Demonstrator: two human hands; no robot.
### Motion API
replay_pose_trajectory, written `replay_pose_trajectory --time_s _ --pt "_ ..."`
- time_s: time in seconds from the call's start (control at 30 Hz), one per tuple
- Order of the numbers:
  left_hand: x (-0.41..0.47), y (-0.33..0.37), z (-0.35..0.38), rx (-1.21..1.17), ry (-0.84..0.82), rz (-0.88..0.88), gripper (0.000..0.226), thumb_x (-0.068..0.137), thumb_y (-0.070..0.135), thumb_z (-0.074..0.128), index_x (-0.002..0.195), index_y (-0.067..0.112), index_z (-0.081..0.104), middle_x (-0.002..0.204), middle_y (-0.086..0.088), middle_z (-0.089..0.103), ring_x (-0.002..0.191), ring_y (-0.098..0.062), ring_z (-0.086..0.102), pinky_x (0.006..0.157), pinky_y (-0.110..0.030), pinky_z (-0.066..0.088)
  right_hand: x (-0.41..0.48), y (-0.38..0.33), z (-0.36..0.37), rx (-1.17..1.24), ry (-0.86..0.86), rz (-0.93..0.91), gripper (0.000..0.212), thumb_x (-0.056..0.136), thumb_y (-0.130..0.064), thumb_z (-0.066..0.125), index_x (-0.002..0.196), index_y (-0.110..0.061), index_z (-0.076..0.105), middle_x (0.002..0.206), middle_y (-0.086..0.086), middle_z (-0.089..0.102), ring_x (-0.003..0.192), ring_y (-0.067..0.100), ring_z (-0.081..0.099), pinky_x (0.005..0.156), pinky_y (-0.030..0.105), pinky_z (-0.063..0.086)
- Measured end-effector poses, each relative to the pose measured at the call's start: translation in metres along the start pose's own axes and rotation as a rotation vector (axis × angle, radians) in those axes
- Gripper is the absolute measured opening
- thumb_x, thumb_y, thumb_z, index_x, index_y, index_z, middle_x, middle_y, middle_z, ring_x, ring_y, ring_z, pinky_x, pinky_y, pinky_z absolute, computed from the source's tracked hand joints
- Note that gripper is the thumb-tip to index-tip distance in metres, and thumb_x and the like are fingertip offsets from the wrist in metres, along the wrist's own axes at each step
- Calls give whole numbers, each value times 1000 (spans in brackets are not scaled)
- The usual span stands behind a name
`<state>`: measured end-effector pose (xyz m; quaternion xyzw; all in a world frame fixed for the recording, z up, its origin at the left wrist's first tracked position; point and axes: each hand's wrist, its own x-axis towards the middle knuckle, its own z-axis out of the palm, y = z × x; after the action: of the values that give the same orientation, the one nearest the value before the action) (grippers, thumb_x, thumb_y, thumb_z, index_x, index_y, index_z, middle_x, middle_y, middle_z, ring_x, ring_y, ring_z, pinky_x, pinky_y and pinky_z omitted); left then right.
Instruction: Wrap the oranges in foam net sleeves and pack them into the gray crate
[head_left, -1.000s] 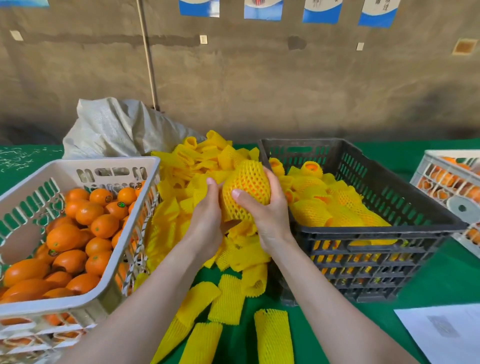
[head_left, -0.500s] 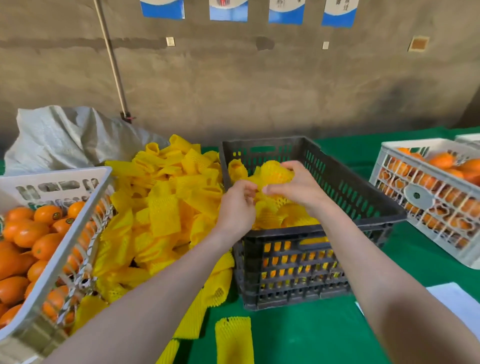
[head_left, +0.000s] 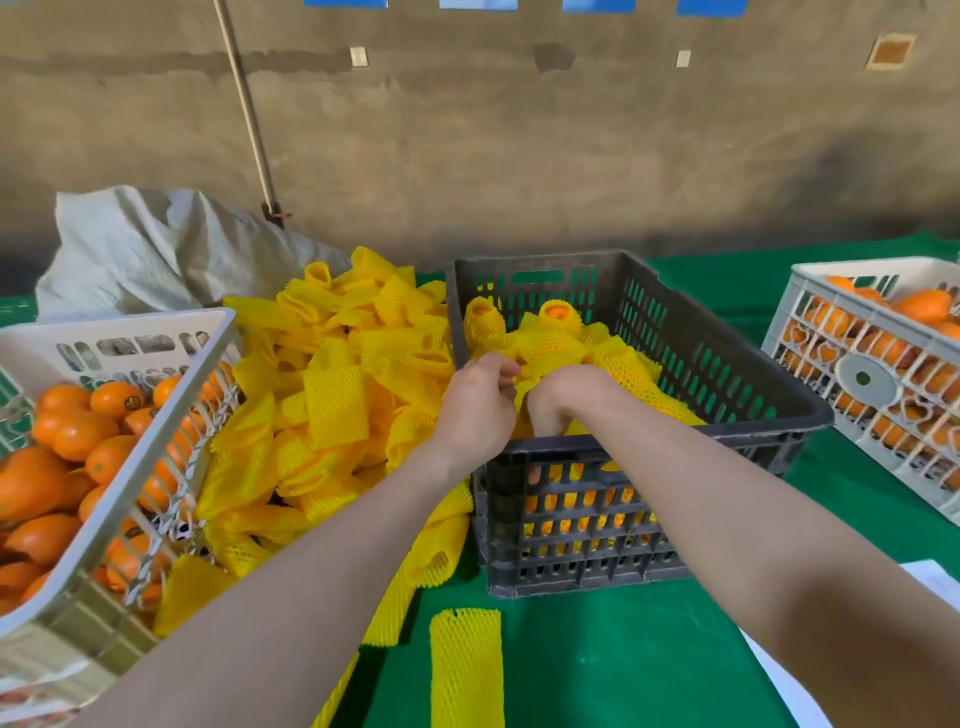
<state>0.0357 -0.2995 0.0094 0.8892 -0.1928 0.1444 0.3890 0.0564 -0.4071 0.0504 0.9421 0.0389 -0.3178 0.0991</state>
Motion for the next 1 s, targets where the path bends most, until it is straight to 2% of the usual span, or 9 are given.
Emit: replay_pose_trajectory --time_s 0.1,0.23,0.3,0.43,0.5,0.57,0.67,0.8,1.0 --pt "-3 -3 -6 -46 -27 33 28 92 -4 50 117 4 60 117 -13 61 106 -21 59 89 -30 51 -1 -2 3 -33 -7 37 25 91 -12 46 66 -13 41 73 1 32 75 24 35 77 35 33" --pt "-12 -9 -12 -70 -35 91 26 90 -2 58 115 5 61 116 -9 58 100 -14 58 84 -19 49 0 -5 14 35 72 -6 17 95 -11 41 100 -9 57 89 4 45 81 21 42 80 33 35" --pt "-16 -11 -17 -60 -25 136 27 87 1 64 113 7 63 112 -4 56 98 -9 53 83 -12 45 -2 -6 14 43 176 19 16 94 -17 45 97 -9 59 91 5 49 81 21 46 77 33 39" --pt "-20 -19 -40 -87 18 123 28 79 3 72 106 8 65 101 -1 59 92 -13 56 76 -18 50 -15 -21 8 365 928 61 27 91 -35 54 110 -17 61 105 7 60 98 28 57 72 34 44" --pt "-22 -29 -57 -140 51 50 24 79 3 72 102 6 66 97 -2 64 88 -15 61 76 -24 51 -26 -47 11 563 1320 -144 22 90 -28 55 106 -14 62 105 9 61 98 28 58 75 34 44" --pt "-27 -44 -73 -182 112 -24 18 80 0 70 95 8 66 87 0 64 78 -12 60 69 -17 47 -31 -81 22 670 1464 -377 16 88 -19 55 98 -10 64 97 10 61 90 25 58 74 34 45" --pt "-44 -74 -93 -193 153 -196 19 81 -4 65 97 7 66 88 -6 66 77 -15 60 67 -20 47 -16 -126 54 698 1190 -550 14 87 -7 53 98 -8 61 95 13 61 88 28 57 72 35 42" --pt "-76 -112 -113 -200 125 -403 9 91 5 60 97 12 63 94 -11 68 80 -25 67 71 -39 51 32 -167 104 503 630 -431 18 88 -6 51 106 -4 50 113 19 57 106 38 53 75 37 40" --pt "-108 -136 -135 -209 113 -515 8 94 10 58 101 13 61 97 -7 65 78 -18 67 76 -40 55 82 -231 148 180 381 -525 63 81 -10 61 139 -17 35 148 10 29 136 32 26 105 40 32"
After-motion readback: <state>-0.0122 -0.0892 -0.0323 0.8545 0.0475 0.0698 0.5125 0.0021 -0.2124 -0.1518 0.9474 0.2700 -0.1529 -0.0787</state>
